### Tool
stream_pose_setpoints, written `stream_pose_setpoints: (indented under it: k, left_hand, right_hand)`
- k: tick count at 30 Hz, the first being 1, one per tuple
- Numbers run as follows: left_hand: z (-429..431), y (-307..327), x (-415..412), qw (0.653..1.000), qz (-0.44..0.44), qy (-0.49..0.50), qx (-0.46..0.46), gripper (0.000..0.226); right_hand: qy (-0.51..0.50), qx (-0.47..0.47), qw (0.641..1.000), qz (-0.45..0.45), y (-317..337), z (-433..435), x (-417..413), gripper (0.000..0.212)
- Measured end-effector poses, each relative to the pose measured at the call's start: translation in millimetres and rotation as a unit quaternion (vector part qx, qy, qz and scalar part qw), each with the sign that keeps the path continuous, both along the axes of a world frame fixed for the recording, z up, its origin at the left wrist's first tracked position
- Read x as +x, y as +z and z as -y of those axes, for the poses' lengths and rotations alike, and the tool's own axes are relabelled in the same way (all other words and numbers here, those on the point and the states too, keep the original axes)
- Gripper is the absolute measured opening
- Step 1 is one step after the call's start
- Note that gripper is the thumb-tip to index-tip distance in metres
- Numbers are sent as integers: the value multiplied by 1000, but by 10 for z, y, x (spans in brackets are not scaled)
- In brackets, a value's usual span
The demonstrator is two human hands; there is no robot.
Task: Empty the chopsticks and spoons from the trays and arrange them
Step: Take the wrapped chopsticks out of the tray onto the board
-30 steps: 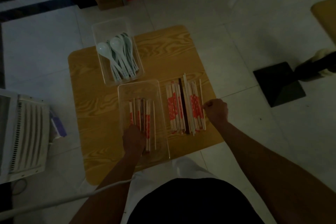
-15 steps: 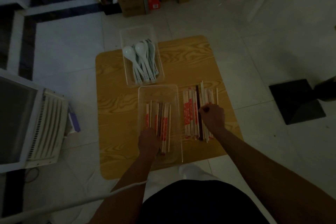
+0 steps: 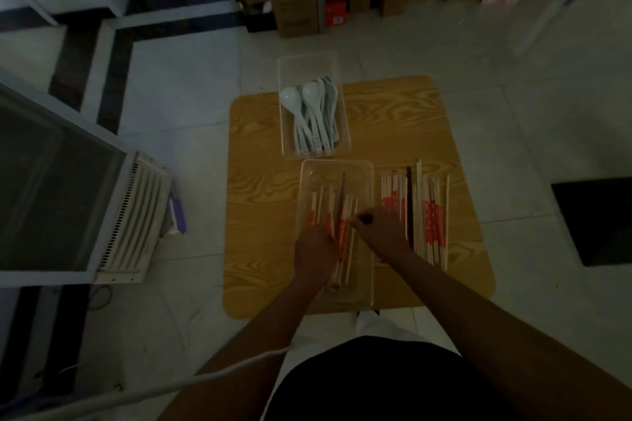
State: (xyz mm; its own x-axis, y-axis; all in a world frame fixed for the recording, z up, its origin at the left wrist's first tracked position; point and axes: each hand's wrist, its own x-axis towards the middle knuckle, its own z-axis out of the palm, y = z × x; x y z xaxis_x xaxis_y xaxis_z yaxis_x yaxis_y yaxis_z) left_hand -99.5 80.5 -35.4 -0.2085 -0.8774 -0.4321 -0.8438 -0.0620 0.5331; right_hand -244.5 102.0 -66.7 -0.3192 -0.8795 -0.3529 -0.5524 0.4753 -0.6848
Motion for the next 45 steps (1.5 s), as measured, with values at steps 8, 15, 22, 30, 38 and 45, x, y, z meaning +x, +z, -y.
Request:
stream_pose_setpoints:
  k: [8, 15, 22, 30, 38, 45]
  left_hand:
    - [-20, 36, -52, 998, -53, 41, -14, 30]
    - [3, -94, -183, 992, -112, 31, 45, 21]
    - [43, -126, -412, 987, -134, 33, 78, 15]
    - [39, -152, -761, 986, -136, -1, 93, 20]
    - [38, -360, -1278, 994, -27, -84, 63, 22]
    - [115, -614, -1428, 992, 70, -108, 10, 16]
  right_hand:
    - [-21, 1, 992, 125, 79, 69, 130, 19]
    - [-83, 23, 985, 147, 177, -20, -236, 21]
    - [-210, 95, 973, 30, -54, -264, -1103, 30]
    - [-244, 182, 952, -24, -296, -491, -1473, 21]
    - [-269, 190, 944, -36, -333, -459, -1404, 30]
    - [-279, 195, 939, -52, -355, -480, -1448, 25]
